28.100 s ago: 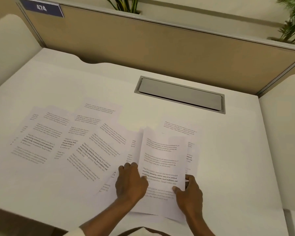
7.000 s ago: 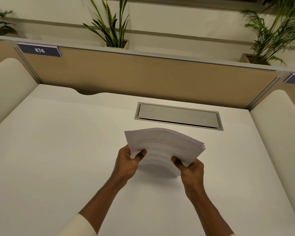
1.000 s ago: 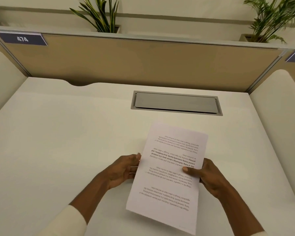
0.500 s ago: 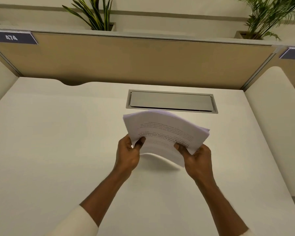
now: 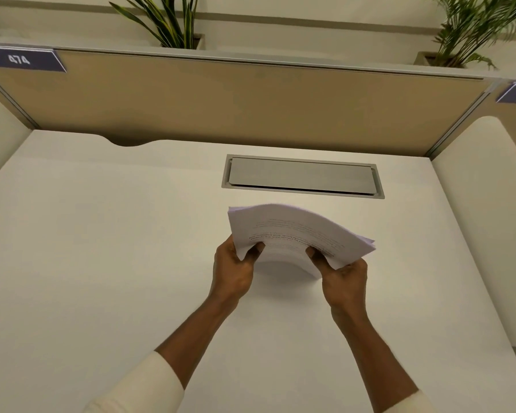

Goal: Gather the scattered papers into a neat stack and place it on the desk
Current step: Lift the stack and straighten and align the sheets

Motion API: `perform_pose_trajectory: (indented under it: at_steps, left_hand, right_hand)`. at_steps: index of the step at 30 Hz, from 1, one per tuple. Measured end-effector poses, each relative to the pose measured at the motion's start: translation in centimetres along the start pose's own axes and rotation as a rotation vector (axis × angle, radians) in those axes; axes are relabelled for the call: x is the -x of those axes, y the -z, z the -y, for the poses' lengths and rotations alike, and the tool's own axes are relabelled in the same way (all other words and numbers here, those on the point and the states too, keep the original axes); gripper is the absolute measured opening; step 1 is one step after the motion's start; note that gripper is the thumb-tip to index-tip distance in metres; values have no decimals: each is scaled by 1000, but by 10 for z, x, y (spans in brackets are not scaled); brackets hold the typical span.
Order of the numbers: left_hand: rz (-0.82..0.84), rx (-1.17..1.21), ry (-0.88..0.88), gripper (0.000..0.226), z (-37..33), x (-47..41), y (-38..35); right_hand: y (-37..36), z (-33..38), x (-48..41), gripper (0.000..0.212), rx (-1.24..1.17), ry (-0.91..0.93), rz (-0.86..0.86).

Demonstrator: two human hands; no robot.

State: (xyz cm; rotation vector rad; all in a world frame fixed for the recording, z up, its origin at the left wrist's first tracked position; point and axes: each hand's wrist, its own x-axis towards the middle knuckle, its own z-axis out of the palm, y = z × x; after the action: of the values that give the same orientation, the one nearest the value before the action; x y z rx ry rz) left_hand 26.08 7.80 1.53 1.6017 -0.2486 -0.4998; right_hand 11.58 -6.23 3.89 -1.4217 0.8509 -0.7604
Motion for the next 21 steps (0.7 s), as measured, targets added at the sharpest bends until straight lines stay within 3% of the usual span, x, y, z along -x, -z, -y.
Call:
perform_pose_trajectory:
  at_steps: [9,13,21]
  left_hand:
    - [3,21,-37,43,-6,-7,1]
    - [24,7,-2,32,-7,-9,0]
    - [-9,12,-41,34,-4,-7,-3]
  right_hand:
    - [1,7,-7,52,-19,32,32]
    - [-2,-5,-6,53,-68,-15,13]
    - [-5,-8,-7,45,-79,-36,15]
